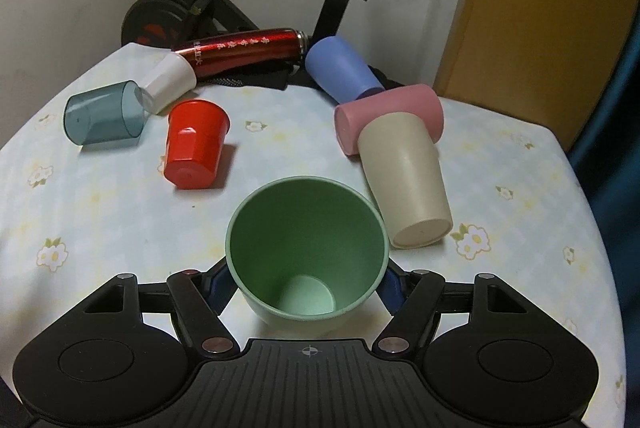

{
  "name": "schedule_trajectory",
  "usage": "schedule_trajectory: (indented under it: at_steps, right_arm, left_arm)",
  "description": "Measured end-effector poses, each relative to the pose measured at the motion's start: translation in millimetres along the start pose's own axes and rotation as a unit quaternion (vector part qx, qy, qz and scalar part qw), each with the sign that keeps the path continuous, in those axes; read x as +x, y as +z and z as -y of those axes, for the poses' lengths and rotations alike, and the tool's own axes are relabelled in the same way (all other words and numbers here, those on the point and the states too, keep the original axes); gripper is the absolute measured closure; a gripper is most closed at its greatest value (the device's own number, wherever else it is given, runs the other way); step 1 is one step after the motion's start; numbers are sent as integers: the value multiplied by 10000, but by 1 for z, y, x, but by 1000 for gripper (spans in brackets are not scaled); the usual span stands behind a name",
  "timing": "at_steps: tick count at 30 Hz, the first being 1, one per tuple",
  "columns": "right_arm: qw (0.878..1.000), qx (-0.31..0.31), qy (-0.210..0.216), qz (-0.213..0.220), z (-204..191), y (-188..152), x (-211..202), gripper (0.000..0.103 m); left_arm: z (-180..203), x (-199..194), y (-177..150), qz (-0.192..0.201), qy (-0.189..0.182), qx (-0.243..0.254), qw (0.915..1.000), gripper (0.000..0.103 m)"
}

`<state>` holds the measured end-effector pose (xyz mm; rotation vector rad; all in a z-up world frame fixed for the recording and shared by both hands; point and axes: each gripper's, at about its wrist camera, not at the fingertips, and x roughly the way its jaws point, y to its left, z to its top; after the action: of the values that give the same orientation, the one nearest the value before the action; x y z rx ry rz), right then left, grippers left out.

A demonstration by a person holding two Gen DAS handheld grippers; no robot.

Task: Flip cup upright

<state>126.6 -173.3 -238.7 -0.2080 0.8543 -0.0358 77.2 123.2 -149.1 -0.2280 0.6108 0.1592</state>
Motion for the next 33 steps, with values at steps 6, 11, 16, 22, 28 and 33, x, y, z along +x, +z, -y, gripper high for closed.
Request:
schedule_trajectory:
  at_steps: [6, 11, 16, 22, 28, 33]
  right_arm:
    - [9993, 312, 177, 54, 5, 3, -18, 17]
    - [9983, 485, 214, 232, 12, 6, -39, 9]
    - [9965, 701, 301, 351, 19, 9, -59, 0]
    - [9958, 714, 231, 517, 19, 10, -79, 0]
    - [9940, 777, 168, 753, 21, 15, -110, 0]
    - [9914, 836, 89, 1001, 26, 20, -141, 0]
  left_arm:
    - [1, -5, 3, 30, -40, 31, 10000, 12]
    - [3, -8, 5, 67, -78, 50, 9999, 12]
    - [6, -12, 6, 66, -120, 88, 9999, 12]
    - [7, -19, 9, 70, -205, 153, 9996, 10]
    - [19, -36, 20, 264, -260, 393, 9985, 7]
    - [29, -54, 34, 458, -361, 529, 9969, 4]
